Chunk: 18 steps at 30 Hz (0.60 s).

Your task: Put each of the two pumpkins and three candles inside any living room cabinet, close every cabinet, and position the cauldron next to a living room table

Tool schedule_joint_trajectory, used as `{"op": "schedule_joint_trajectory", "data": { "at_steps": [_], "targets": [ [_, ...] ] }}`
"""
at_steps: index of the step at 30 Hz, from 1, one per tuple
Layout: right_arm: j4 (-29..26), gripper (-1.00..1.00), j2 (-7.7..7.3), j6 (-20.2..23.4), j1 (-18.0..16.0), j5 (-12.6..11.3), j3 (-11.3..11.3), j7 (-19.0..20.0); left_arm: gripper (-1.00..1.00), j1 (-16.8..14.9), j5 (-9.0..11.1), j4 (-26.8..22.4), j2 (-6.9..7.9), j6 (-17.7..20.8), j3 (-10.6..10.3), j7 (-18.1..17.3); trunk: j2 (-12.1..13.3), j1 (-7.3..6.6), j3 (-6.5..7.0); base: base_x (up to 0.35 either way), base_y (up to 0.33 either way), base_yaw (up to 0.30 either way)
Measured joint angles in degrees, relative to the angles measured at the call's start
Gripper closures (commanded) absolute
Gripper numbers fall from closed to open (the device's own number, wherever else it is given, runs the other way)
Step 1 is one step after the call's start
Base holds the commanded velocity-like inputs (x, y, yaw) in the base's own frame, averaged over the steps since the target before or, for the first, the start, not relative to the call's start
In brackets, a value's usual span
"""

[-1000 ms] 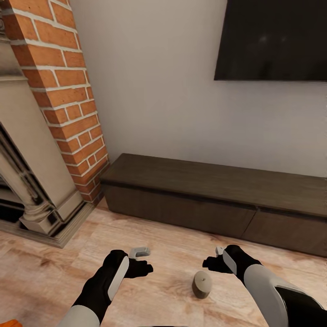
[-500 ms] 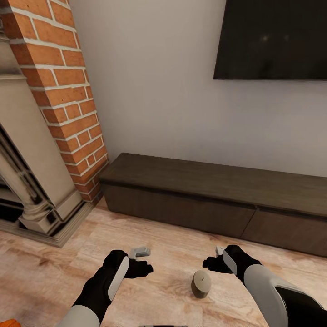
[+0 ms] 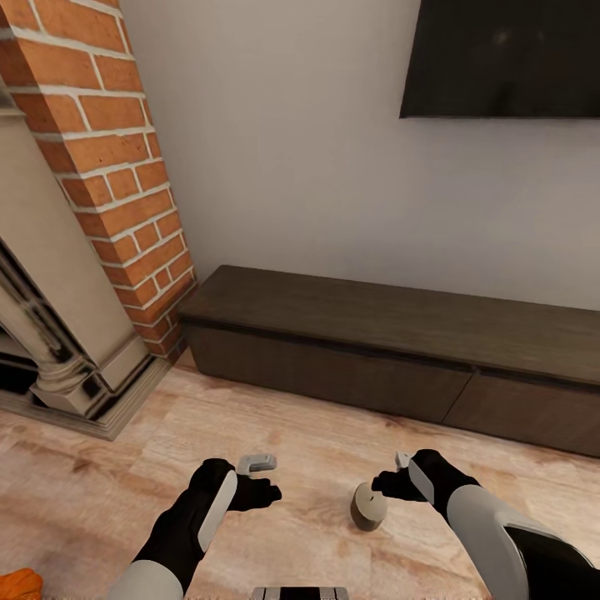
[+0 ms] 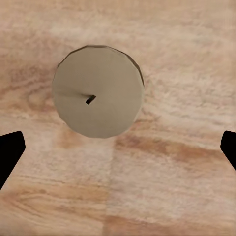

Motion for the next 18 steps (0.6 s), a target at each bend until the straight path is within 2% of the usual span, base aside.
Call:
{"op": "schedule_joint_trajectory", "data": {
  "at_steps": [6,10,18],
  "targets": [
    [0.0,-1.0,0.04,0.0,0.0,0.0,0.0,0.0,-1.0,0.0,0.0,0.0,-0.02,0.0,0.0,-0.1,-0.1,0.15,-1.33,0.0,0.0,0.048],
    [0.0,-1.0,0.04,0.0,0.0,0.1,0.0,0.0,-1.0,0.0,0.0,0.0,-0.01,0.0,0.0,-0.1,-0.1,0.15,-1.34,0.0,0.0,0.141],
    [0.0,-1.0,0.03,0.0,0.0,0.1,0.0,-0.1,-1.0,0.0,0.1,0.0,-0.01,0.0,0.0,-0.1,-0.1,0.15,-1.34,0.0,0.001,0.014]
  ]
}}
